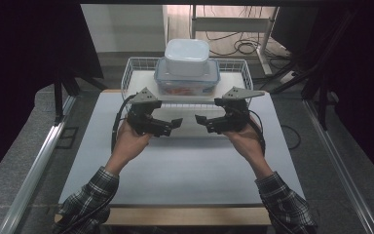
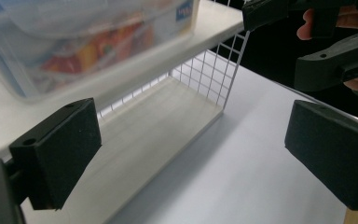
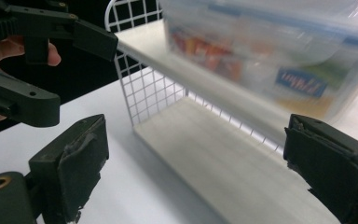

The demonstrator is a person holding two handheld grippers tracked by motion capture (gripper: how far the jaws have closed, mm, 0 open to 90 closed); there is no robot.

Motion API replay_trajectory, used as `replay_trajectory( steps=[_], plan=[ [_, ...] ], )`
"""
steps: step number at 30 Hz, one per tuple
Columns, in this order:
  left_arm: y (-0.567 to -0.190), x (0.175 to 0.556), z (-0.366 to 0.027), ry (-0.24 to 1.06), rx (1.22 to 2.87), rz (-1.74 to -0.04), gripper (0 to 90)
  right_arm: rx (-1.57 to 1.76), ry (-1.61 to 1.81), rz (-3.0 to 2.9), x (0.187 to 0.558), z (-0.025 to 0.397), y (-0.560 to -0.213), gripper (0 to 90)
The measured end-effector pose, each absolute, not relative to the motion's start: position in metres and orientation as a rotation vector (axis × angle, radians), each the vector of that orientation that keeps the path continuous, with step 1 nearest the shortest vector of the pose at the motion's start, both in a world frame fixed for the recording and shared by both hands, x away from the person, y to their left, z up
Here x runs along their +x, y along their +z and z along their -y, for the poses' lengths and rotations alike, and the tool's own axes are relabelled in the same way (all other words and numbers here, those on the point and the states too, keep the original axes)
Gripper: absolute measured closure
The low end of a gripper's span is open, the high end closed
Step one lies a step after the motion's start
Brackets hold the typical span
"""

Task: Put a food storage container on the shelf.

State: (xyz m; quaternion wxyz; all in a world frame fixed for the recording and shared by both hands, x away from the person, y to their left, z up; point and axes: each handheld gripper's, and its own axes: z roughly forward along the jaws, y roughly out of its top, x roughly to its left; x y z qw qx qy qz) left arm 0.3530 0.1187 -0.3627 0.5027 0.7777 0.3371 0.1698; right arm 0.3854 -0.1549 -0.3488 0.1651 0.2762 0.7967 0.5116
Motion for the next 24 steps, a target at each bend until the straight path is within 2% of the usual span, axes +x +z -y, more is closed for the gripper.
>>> replay_trajectory(
  steps=[13,24],
  plan=[
    [-0.406,0.333,-0.125,0.368,1.909,-0.794,4.7,0.762,1.436,-2.324,0.369,0.162,-0.383,6.9],
    [-0.449,0.319,-0.124,0.321,1.951,-0.805,4.1,0.755,1.430,-2.387,0.360,0.171,-0.419,1.6]
  ],
)
